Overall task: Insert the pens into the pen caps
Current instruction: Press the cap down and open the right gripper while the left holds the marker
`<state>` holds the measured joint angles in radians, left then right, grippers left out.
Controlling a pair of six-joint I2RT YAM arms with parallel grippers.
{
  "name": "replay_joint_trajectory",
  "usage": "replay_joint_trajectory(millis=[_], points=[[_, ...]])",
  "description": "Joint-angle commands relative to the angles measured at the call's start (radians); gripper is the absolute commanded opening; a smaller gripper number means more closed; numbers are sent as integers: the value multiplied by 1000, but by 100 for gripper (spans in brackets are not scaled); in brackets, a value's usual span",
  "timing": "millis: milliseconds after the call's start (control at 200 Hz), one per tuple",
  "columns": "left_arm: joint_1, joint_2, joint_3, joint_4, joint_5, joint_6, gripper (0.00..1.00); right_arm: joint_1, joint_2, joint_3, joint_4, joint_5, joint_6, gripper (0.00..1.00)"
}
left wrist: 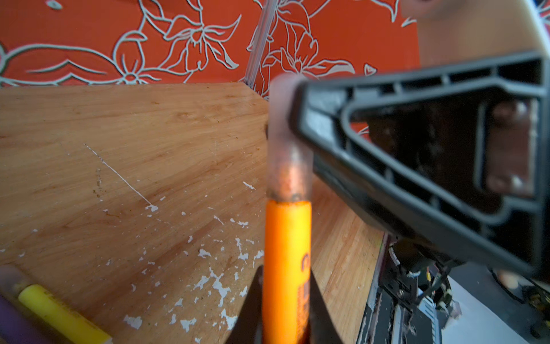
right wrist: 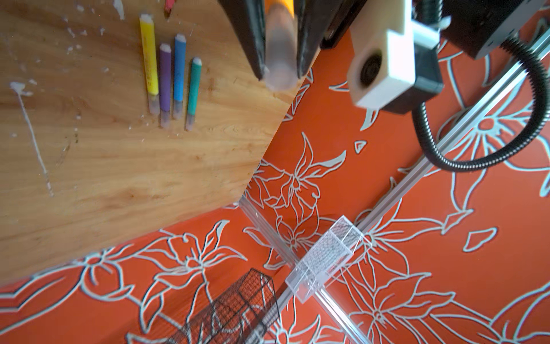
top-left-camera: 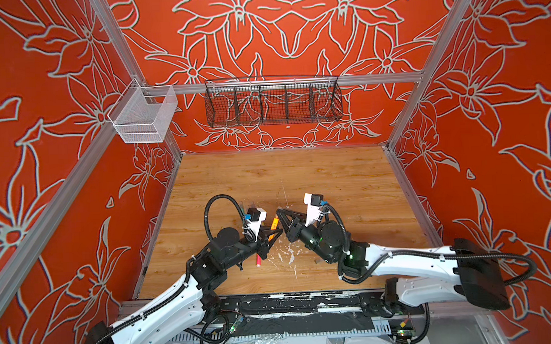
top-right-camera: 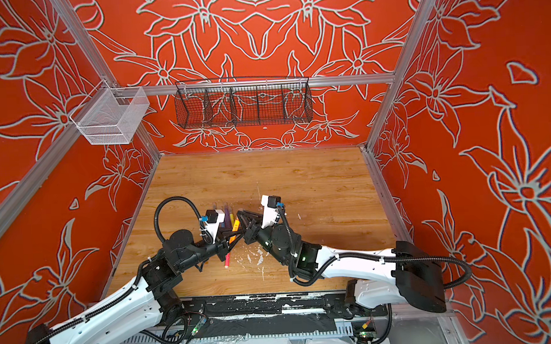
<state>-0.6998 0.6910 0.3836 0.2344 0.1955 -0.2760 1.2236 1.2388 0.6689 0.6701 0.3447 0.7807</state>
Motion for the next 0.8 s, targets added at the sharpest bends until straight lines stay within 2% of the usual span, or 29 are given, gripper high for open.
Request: replay_joint_trajectory(millis=[0, 70, 150, 365, 545, 796], points=[[8, -1, 18, 79, -44, 0, 0, 41, -73, -6, -127, -39, -7, 36], [8, 0, 18, 80, -39, 2, 0, 35, -114, 17, -195, -11, -21, 43], [8, 3, 17, 81, -35, 7, 0, 10, -151, 52, -264, -16, -20, 45], [8, 7, 17, 88, -19, 12, 0, -90, -190, 96, -302, -65, 2, 52], [8, 11, 15, 89, -11, 16, 0, -160, -106, 191, -326, -191, 24, 55], [8, 9, 15, 90, -10, 17, 0, -200, 46, 320, -368, -289, 50, 54]])
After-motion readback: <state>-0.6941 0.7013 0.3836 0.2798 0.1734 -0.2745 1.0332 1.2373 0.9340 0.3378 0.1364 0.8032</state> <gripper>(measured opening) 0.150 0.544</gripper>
